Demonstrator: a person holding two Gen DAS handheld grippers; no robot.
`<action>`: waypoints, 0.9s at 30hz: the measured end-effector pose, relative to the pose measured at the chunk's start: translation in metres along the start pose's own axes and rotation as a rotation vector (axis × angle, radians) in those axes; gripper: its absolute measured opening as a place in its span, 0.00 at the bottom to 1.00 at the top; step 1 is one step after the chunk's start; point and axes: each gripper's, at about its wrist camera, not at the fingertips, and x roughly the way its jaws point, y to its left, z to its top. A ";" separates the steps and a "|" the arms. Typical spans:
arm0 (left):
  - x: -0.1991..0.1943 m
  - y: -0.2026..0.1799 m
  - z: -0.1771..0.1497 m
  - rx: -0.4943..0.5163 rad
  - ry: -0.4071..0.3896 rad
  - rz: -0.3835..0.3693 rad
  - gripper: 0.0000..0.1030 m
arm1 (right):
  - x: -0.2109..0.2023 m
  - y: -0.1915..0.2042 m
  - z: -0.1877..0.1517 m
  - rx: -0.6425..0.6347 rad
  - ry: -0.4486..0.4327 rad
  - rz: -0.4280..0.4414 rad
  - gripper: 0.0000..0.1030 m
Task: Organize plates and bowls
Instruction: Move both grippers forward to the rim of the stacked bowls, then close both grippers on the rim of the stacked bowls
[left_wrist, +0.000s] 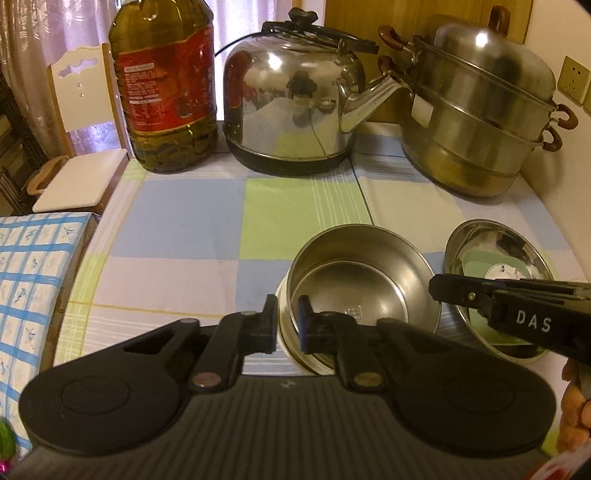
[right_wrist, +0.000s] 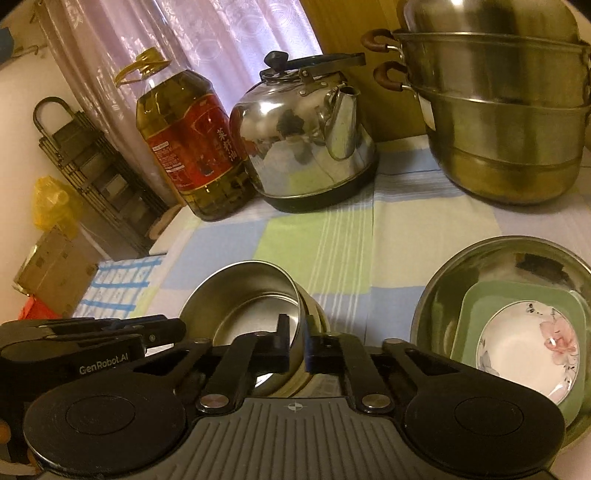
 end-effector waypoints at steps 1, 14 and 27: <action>0.001 0.000 0.000 -0.002 0.003 -0.006 0.07 | 0.000 -0.002 -0.001 0.009 0.001 0.005 0.03; 0.010 0.002 0.001 -0.016 0.031 -0.017 0.07 | 0.008 -0.005 -0.001 0.026 0.037 -0.003 0.04; 0.024 0.010 0.003 -0.075 0.082 -0.054 0.11 | 0.033 -0.014 0.009 0.077 0.088 0.027 0.36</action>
